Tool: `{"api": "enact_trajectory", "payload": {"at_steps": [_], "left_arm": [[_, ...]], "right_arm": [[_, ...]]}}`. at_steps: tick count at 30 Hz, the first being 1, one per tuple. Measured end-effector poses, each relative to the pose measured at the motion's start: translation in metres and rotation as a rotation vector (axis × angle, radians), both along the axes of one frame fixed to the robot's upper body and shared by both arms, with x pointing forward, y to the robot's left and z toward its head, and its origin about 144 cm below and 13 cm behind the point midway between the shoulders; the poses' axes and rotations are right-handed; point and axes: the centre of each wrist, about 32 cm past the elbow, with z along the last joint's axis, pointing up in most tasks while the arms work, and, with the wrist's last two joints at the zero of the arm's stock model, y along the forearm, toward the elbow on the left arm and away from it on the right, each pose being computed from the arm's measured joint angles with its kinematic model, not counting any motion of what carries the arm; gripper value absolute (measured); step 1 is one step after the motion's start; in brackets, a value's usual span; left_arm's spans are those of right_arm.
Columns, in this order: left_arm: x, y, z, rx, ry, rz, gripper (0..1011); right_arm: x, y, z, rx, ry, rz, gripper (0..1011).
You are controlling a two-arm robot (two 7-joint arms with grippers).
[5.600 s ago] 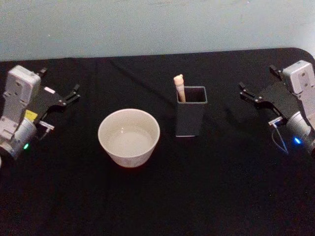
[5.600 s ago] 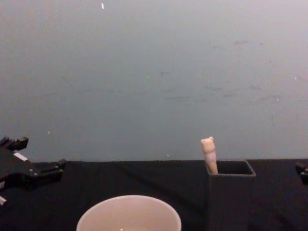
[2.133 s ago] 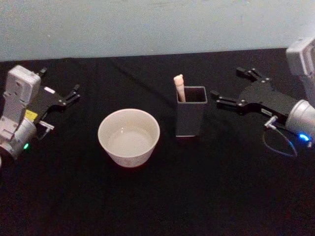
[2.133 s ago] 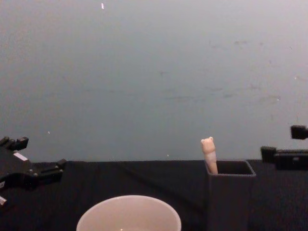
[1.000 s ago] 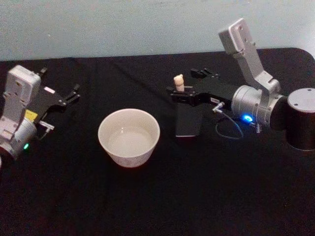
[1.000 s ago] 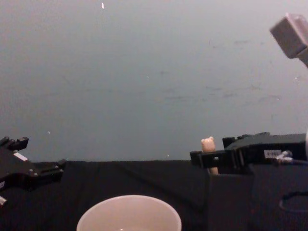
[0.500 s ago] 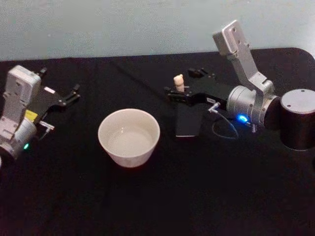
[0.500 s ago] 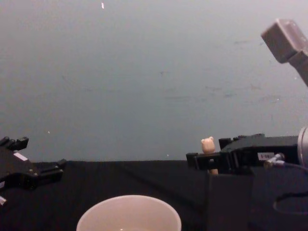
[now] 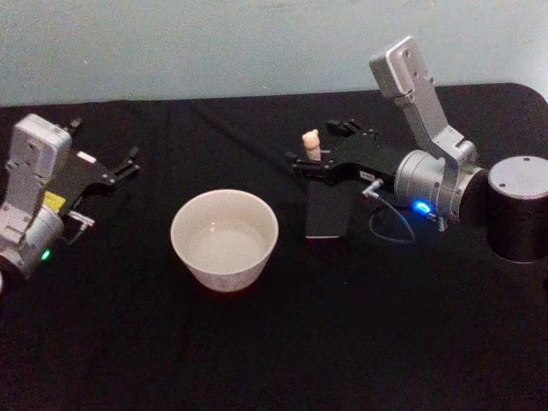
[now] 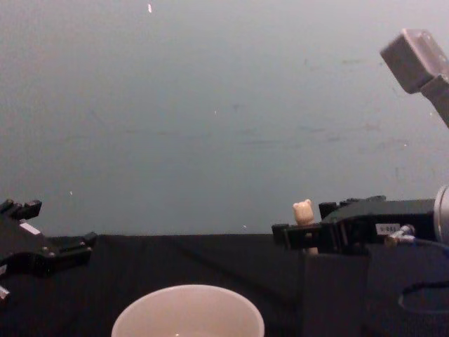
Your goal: Pick up the stirring spoon with one hand, stir inside the cup, then place it back in its original position.
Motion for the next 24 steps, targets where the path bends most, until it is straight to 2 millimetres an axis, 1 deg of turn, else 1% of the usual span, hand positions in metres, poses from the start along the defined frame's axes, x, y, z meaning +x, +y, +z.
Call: {"api": "enact_trajectory", "payload": {"at_steps": [1,3,4,7,8,9,15,16,18,19,22,23,24], "left_arm": [[0.0000,0.0000,0.0000,0.000,0.000,0.000,1001],[0.0000,0.0000,0.0000,0.000,0.000,0.000,1001],[0.0000,0.0000,0.0000,0.000,0.000,0.000,1001],[0.0000,0.0000,0.0000,0.000,0.000,0.000,1001],[0.0000,0.0000,0.0000,0.000,0.000,0.000,1001],[0.0000,0.0000,0.0000,0.000,0.000,0.000,1001],[0.0000,0.0000,0.0000,0.000,0.000,0.000,1002],[0.0000,0.0000,0.0000,0.000,0.000,0.000,1001],[0.0000,0.0000,0.0000,0.000,0.000,0.000,1001],[0.0000,0.0000,0.0000,0.000,0.000,0.000,1001],[0.0000,0.0000,0.0000,0.000,0.000,0.000,1001],[0.0000,0.0000,0.0000,0.000,0.000,0.000,1001],[0.0000,0.0000,0.0000,0.000,0.000,0.000,1001]], "right_arm": [[0.0000,0.0000,0.0000,0.000,0.000,0.000,992],[0.0000,0.0000,0.0000,0.000,0.000,0.000,953],[0.0000,-0.0001,0.0001,0.000,0.000,0.000,914],[0.0000,-0.0001,0.0001,0.001,0.000,0.000,860],[0.0000,-0.0001,0.0001,0.001,0.000,0.000,818],[-0.0001,-0.0001,0.0001,0.001,0.000,0.000,801],[-0.0001,-0.0002,0.0003,0.001,0.000,0.001,628],[-0.0001,-0.0002,0.0003,0.001,0.000,0.001,567],[-0.0001,-0.0002,0.0003,0.001,0.000,0.001,533],[-0.0001,-0.0002,0.0003,0.001,0.000,0.001,465],[-0.0001,-0.0002,0.0003,0.002,0.000,0.001,399],[-0.0001,-0.0002,0.0003,0.002,0.000,0.001,343],[-0.0001,-0.0002,0.0003,0.002,0.000,0.001,330]]}}
